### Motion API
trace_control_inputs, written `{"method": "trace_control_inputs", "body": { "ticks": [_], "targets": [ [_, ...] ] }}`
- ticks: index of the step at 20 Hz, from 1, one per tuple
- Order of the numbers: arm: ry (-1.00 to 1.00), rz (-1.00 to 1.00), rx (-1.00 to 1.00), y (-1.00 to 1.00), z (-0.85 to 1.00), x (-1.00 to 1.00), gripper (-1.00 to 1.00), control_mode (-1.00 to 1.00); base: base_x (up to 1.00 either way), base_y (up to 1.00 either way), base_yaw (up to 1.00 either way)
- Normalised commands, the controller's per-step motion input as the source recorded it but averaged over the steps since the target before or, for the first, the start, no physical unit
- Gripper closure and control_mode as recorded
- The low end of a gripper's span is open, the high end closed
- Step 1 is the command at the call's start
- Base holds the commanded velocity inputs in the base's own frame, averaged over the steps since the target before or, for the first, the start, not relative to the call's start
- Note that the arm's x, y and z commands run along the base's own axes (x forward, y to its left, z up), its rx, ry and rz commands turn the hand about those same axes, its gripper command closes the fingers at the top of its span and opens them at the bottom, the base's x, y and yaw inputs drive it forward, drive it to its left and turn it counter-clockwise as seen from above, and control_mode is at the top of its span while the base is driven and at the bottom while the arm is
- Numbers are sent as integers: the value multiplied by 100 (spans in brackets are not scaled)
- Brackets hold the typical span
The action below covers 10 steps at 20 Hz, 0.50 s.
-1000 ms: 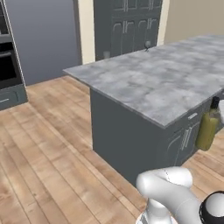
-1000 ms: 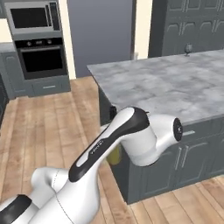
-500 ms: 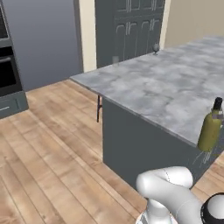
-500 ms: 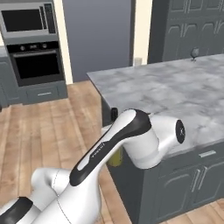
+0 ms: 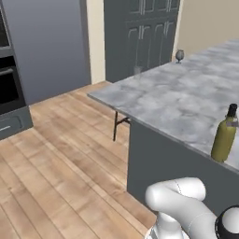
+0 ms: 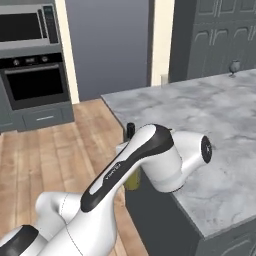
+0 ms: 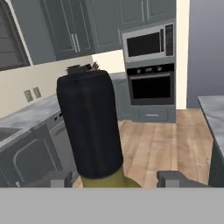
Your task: There is a wine glass and glass cup on the dining counter. Place the wine bottle next to the wine glass and the juice bottle next to the glass cup.
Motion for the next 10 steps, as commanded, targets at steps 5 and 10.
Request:
{"method": "trace_control_inputs", "body": {
  "ticks": [5, 10],
  "targets": [
    [0, 0, 0, 0, 0, 0, 100, 100, 76, 49, -11],
    [0, 0, 0, 0, 0, 0, 100, 100, 76, 50, -13]
  ]
}}
